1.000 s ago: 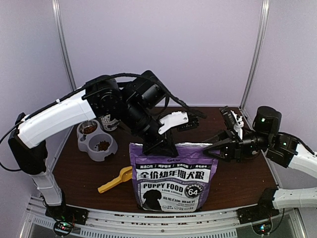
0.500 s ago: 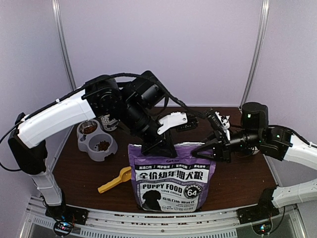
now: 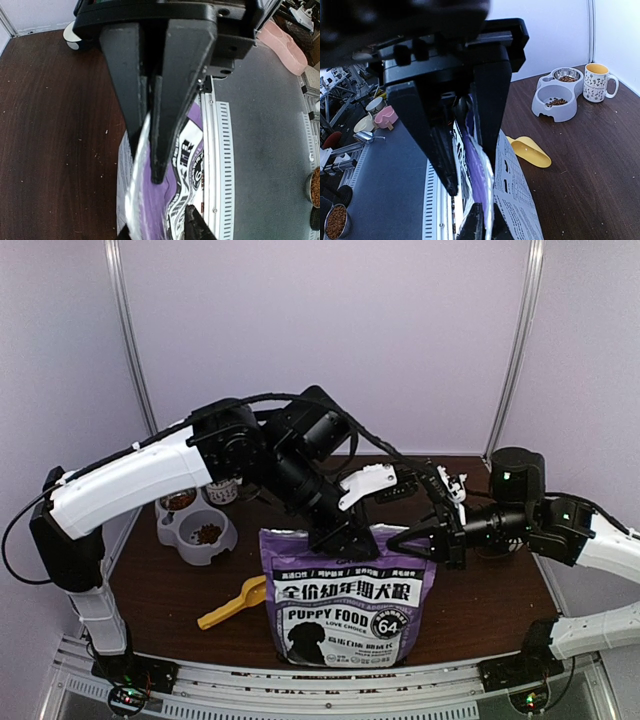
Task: Serve the pet food
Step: Press the seal on the pet food bag.
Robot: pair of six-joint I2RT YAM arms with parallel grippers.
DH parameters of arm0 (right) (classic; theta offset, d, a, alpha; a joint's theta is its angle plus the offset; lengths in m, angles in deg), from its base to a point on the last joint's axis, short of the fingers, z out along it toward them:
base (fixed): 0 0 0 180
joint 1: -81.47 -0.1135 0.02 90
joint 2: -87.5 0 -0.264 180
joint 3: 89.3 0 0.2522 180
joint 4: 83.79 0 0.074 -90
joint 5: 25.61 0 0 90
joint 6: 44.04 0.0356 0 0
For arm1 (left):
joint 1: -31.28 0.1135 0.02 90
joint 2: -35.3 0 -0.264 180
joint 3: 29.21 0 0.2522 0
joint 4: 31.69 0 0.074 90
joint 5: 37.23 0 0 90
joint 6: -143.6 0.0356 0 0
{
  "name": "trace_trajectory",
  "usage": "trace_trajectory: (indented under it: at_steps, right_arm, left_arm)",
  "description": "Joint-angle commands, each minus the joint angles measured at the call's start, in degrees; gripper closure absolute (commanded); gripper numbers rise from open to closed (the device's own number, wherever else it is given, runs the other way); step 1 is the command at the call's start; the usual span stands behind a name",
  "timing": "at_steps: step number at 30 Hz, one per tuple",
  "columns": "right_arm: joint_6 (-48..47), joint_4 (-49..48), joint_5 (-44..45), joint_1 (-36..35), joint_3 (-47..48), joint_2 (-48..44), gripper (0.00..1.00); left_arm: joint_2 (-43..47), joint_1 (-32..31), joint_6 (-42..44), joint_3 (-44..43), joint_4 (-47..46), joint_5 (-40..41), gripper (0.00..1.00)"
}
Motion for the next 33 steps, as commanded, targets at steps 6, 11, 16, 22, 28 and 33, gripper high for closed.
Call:
trace_trajectory:
  at_steps: [6,11,16,22,28,33]
  right_arm:
    - [0.93,-2.51,4.70,-0.11,-2.47,-5.48,0.90]
    - [2.47,-2.54,5.17,1.12,-6.34,-9.75,0.63]
    - [3.12,-2.92,5.16,2.17,-9.67,-12.21,0.58]
    - [4.15,-5.54,5.90,2.71,-10.49,-12.61,0.81]
    - [4.87,-6.55,4.41,2.89,-9.73,-11.30,0.81]
    - [5.23,-7.30,4.01,3.24,-10.29,-12.32,0.96]
  left_arm:
    - [-1.62,-0.75,0.06,-1.82,-3.87,0.97,1.00]
    - [-0.87,-0.75,0.18,-1.14,-3.87,1.49,1.00]
    - [-0.50,-0.75,0.04,-0.66,-3.88,1.61,1.00]
    - [-0.41,-0.75,-0.27,-0.27,-3.87,1.84,1.00]
    - [0.10,-0.75,-0.34,0.47,-3.91,2.28,1.00]
    - [0.54,-0.75,-0.34,1.13,-3.87,2.52,1.00]
